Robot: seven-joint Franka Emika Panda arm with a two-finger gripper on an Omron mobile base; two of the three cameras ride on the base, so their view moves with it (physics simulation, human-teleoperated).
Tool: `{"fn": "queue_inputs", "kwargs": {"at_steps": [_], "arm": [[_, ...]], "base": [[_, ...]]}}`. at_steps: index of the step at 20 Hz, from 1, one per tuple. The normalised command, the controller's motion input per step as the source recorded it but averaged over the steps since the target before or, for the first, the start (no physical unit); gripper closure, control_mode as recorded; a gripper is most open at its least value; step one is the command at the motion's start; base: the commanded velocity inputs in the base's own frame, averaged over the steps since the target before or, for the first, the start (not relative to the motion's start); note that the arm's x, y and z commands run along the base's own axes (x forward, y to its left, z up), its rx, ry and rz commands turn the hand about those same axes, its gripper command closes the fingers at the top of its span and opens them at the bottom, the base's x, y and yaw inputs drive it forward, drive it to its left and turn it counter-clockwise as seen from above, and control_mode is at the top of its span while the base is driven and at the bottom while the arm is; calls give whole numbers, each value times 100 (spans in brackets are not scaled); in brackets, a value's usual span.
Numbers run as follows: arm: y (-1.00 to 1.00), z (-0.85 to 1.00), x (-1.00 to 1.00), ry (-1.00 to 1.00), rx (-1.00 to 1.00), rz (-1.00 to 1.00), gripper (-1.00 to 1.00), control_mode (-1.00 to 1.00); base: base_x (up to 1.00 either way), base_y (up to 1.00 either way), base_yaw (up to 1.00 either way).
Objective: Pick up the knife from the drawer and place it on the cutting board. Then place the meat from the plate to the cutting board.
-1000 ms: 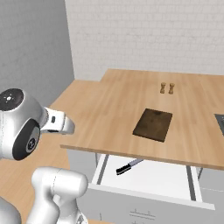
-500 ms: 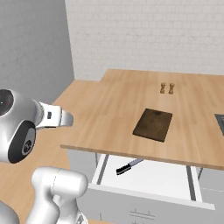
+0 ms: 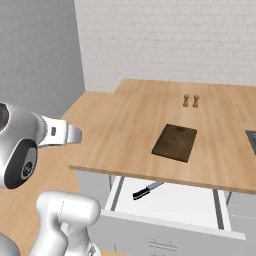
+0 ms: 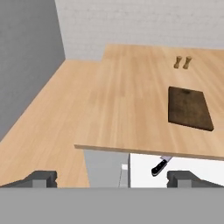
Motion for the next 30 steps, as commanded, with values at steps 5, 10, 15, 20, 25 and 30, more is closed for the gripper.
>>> {"fn": "queue_inputs", "kwargs": {"at_steps": [5, 10, 15, 20, 25, 30], "arm": [[0, 11, -28, 0, 0, 0, -100, -100], [0, 0, 0, 0, 0, 0, -100, 100], [0, 0, 0, 0, 0, 0, -100, 100], [0, 0, 0, 0, 0, 0, -100, 100], [0, 0, 0, 0, 0, 0, -100, 100], [0, 0, 0, 0, 0, 0, -100, 100]], "base": [[0, 0, 0], [-63, 39, -8], [-15, 82, -16], [13, 71, -26], [12, 40, -27], [7, 25, -29]]}}
